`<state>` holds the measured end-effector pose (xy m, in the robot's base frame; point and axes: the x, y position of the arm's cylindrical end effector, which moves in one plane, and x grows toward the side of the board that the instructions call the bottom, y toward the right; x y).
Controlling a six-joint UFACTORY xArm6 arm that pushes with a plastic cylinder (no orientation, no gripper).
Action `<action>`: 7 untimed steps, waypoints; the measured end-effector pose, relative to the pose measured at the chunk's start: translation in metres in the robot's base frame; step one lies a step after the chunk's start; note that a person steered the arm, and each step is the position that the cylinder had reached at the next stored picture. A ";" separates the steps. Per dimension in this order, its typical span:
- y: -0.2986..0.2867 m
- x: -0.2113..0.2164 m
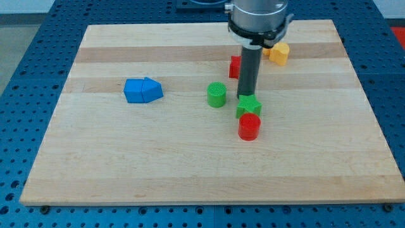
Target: Slide the green circle to the right of the blue triangle
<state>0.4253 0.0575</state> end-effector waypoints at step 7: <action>-0.098 0.024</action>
<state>0.4495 -0.0408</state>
